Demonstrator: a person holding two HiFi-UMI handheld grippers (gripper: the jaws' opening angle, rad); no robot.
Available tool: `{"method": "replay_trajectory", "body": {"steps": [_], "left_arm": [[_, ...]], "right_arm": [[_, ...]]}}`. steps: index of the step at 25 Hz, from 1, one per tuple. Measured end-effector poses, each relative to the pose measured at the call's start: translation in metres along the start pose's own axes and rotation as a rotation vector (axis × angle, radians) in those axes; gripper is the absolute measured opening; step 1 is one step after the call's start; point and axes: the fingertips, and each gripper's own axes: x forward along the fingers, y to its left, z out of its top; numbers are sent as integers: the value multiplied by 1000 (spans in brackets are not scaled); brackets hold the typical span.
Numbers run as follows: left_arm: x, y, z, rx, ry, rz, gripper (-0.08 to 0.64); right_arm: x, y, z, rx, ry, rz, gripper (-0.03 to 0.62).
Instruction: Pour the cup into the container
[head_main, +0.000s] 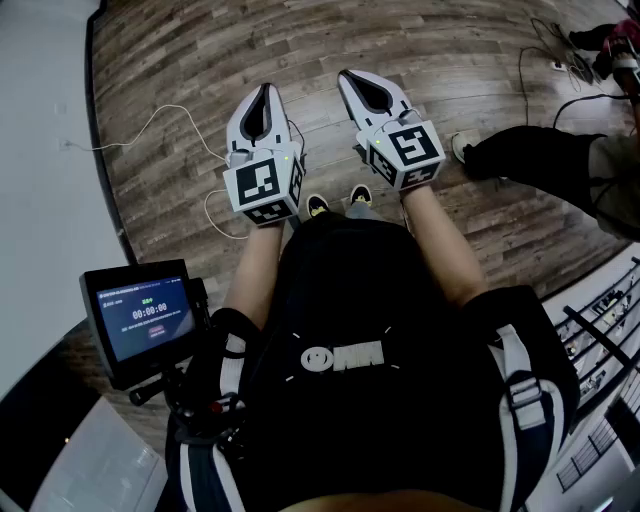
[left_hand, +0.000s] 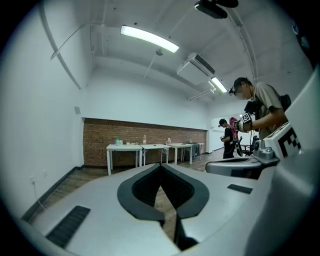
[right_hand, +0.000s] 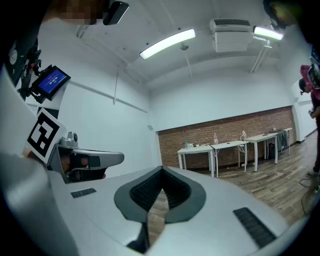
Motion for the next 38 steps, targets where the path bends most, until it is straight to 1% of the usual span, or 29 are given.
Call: {"method": "replay_trajectory", "body": {"steps": [8, 13, 17, 20, 22, 25, 27, 30, 31, 34, 38], "left_arm": [[-3, 0, 0, -10, -4, -6, -2], [-9, 5, -7, -4, -11, -12, -2], [-13, 18, -25, -10, -10, -15, -2], [4, 30, -19, -14, -7, -16, -2], [31, 35, -5, -33, -2, -19, -2], [87, 42, 18, -45, -10, -16, -2], [126, 44, 26, -55, -10, -13, -2], [189, 44, 32, -39, -10, 15, -2], [208, 46, 33, -28, -1, 24, -2], [264, 59, 44, 4, 27, 48, -2], [337, 94, 52, -7, 61, 70, -2]], "right_arm": [[0, 4, 3, -11, -4, -4, -5], [-1, 12, 3, -39, -37, 18, -3], [-8, 4, -7, -46, -72, -13, -5], [10, -14, 3, -31, -88, -21, -3], [32, -36, 17, -24, -78, -15, -4], [70, -79, 42, -20, -94, 8, -4], [96, -109, 50, -22, -102, 24, -3], [132, -165, 56, -74, -95, 28, -4], [146, -183, 58, -69, -98, 28, -4], [191, -225, 67, -9, -103, 38, -5], [268, -257, 78, 2, -63, 61, -4]]}}
